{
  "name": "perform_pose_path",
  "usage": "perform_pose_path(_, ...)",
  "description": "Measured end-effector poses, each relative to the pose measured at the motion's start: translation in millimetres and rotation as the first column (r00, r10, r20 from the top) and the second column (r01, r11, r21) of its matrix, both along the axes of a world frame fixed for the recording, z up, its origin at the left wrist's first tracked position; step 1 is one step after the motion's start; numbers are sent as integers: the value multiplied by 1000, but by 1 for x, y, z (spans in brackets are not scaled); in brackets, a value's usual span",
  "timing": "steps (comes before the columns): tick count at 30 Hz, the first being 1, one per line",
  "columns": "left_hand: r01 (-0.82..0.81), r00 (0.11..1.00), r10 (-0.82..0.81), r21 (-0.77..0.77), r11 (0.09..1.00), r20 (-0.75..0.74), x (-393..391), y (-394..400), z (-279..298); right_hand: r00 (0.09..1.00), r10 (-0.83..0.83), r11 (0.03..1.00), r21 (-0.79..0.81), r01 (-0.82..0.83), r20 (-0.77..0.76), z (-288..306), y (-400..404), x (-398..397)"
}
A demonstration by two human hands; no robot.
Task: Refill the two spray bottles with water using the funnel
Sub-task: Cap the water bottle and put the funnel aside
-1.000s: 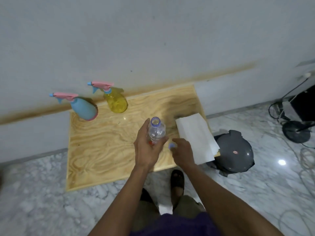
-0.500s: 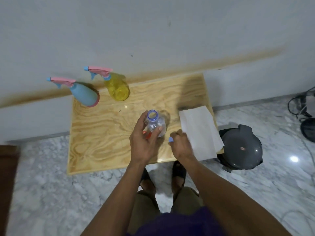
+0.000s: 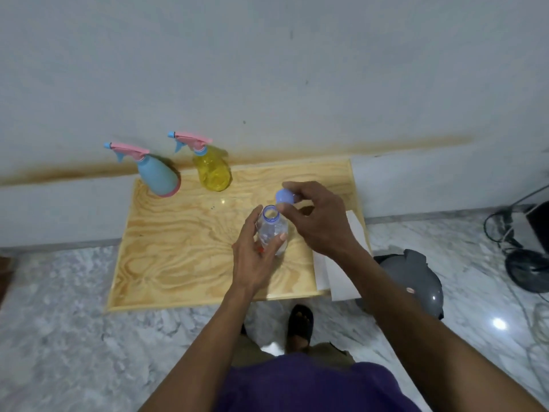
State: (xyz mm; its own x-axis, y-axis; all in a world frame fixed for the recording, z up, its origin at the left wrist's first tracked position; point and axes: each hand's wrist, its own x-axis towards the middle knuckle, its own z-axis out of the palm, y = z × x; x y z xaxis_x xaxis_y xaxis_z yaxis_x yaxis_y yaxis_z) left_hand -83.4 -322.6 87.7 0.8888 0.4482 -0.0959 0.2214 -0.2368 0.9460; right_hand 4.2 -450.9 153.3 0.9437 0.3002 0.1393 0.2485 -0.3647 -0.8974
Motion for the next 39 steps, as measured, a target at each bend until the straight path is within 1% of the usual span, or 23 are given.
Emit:
perform_pose_path(2,-6,1000,6,-19,1000,6,-1,-2,-1,995,92,995,-41,-90,48,0,6,1)
perform_pose_path(6,-43,999,44,-57,997,5,-1,-5,2,980,197,977,-90,-193,30,-10,8,2)
perform_pose_path(8,-43,999,44,-69,997,19,0,-4,1,977,210,974,-91,-208,19,-13,9,1)
perform_pose_path(13,-25,999,26,-42,999,33,-1,-3,-4,972,228,968,-118,-220,53,-16,10,-1)
perform_pose_path(16,-36,999,37,-59,998,20,0,-3,-3,977,208,973,-111,-203,42,-17,11,-3)
perform_pose_path(19,-27,1000,28,-71,997,6,0,-4,-1,991,124,988,-99,-119,51,-21,13,-2)
perform_pose_path(24,-27,1000,27,-56,998,4,-1,-3,-3,989,145,986,-86,-143,17,-23,14,-6)
perform_pose_path(28,-30,999,31,-55,998,7,-1,-4,-2,997,68,995,-72,-64,46,-23,18,-7)
perform_pose_path(30,-33,999,34,-58,998,8,0,-5,-2,997,59,996,-75,-55,56,-23,21,-6)
perform_pose_path(32,-38,999,39,-60,997,11,1,-5,-3,990,122,987,-115,-114,69,-21,21,-4)
perform_pose_path(33,-43,999,44,-66,997,10,1,-5,-4,980,178,973,-163,-163,85,-20,20,-2)
perform_pose_path(36,-59,998,59,-92,994,-3,1,-5,-4,931,346,906,-301,-298,118,-17,16,5)
perform_pose_path(38,-56,998,55,-102,993,-10,1,-5,-5,918,379,889,-321,-326,117,-17,15,8)
perform_pose_path(39,-49,999,49,-92,995,-10,1,-5,-6,927,357,899,-315,-306,117,-18,14,9)
